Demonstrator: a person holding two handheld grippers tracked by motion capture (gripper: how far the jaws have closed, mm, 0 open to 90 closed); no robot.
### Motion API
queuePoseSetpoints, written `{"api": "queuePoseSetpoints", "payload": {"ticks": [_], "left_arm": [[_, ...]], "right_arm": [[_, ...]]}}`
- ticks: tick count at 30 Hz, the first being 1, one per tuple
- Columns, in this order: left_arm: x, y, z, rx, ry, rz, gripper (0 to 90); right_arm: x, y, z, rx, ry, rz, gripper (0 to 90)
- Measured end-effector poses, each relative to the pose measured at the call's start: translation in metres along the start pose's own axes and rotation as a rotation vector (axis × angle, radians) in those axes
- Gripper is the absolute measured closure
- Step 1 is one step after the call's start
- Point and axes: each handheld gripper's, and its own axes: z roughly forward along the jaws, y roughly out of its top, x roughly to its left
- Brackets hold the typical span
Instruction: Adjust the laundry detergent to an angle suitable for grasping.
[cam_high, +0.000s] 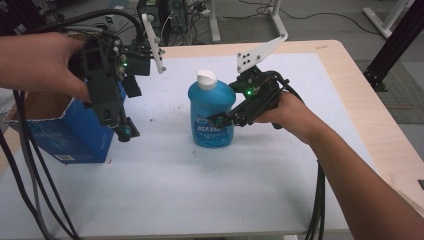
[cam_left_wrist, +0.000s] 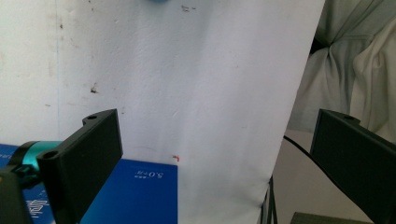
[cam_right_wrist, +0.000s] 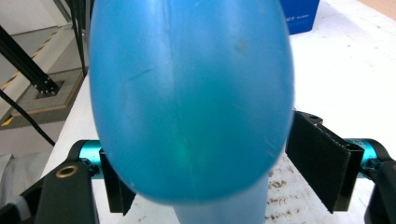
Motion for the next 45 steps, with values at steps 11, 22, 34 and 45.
{"api": "queuePoseSetpoints", "payload": {"ticks": [11, 22, 34, 45], "left_arm": [[0.000, -0.001, -0.001, -0.004, 0.002, 0.001, 2.3], [-0.002, -0.002, -0.003, -0.011, 0.007, 0.000, 2.3], [-0.005, 0.000, -0.004, -0.014, 0.008, 0.002, 2.3], [-0.002, 0.006, -0.009, -0.030, 0.016, 0.012, 2.3]], "right_arm": [[0.009, 0.005, -0.009, -0.005, -0.051, 0.000, 12.0], [0.013, 0.006, -0.024, -0.012, -0.085, 0.075, 12.0], [0.027, 0.014, -0.046, 0.096, -0.118, -0.034, 0.6], [0.051, 0.026, -0.090, 0.204, -0.257, -0.062, 0.7]]}}
